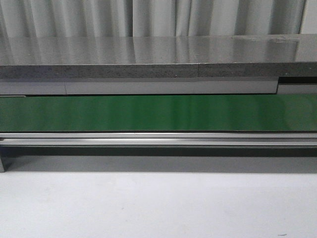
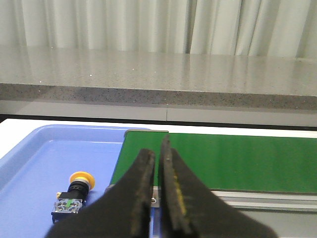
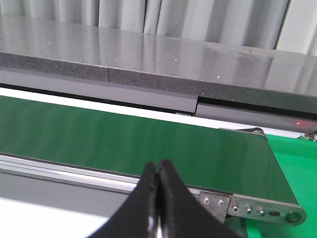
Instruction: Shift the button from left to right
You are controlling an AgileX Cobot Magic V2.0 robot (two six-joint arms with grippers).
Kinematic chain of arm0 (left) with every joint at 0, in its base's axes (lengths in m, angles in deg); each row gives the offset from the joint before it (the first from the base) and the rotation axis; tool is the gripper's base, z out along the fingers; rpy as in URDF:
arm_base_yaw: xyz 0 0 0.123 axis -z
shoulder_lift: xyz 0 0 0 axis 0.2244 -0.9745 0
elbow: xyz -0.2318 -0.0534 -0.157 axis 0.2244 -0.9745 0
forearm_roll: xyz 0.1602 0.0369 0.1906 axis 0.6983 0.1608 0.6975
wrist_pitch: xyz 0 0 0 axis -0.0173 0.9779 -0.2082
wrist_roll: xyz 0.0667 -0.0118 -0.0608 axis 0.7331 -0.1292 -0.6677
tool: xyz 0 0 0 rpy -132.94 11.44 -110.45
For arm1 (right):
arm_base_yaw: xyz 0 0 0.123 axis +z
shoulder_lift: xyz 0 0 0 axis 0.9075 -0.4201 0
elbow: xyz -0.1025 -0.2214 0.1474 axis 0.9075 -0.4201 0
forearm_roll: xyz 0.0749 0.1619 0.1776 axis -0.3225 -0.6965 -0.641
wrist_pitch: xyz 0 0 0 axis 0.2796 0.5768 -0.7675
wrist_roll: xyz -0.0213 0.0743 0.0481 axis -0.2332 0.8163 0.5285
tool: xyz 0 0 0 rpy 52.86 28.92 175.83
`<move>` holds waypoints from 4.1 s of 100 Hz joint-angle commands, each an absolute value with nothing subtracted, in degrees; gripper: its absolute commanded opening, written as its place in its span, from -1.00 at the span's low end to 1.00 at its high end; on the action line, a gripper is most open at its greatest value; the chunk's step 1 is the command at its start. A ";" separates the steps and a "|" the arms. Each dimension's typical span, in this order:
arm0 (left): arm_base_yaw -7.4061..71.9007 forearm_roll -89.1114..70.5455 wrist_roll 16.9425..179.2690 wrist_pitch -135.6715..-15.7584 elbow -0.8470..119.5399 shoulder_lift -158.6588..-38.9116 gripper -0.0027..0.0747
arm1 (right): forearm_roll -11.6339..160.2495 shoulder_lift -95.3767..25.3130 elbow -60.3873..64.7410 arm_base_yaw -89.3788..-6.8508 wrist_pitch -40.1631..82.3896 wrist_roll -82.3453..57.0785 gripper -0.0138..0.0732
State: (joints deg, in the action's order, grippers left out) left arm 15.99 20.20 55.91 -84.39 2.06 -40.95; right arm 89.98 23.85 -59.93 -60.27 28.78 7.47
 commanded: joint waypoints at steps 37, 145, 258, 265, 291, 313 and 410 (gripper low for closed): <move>15.88 20.10 55.39 -90.96 -0.10 -38.88 -0.92 | 90.55 24.83 -59.90 -60.37 33.69 7.51 -0.84; 15.88 16.89 55.39 -53.34 41.64 -81.67 -0.92 | 90.55 24.83 -59.90 -60.37 33.69 7.51 -0.84; 14.54 15.26 55.39 -51.03 43.74 -88.67 0.86 | 90.55 24.83 -59.90 -60.37 33.69 7.51 -0.84; 12.89 16.89 55.39 -49.67 46.13 -91.03 0.83 | 90.55 24.83 -59.90 -60.37 33.69 7.51 -0.84; 3.49 19.53 58.31 -47.50 55.25 -104.50 0.82 | 90.55 24.83 -59.90 -60.37 33.69 7.51 -0.84; -2.52 19.17 60.21 -47.50 61.58 -118.44 0.78 | 90.55 24.83 -59.90 -60.37 33.69 7.51 -0.84; -4.51 18.14 62.07 -47.32 73.67 -148.27 0.75 | 90.55 24.83 -59.90 -60.37 33.69 7.51 -0.84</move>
State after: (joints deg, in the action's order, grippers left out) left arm -4.48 18.64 62.07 -46.04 72.11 -150.12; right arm 89.98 23.85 -59.93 -60.27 28.80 7.47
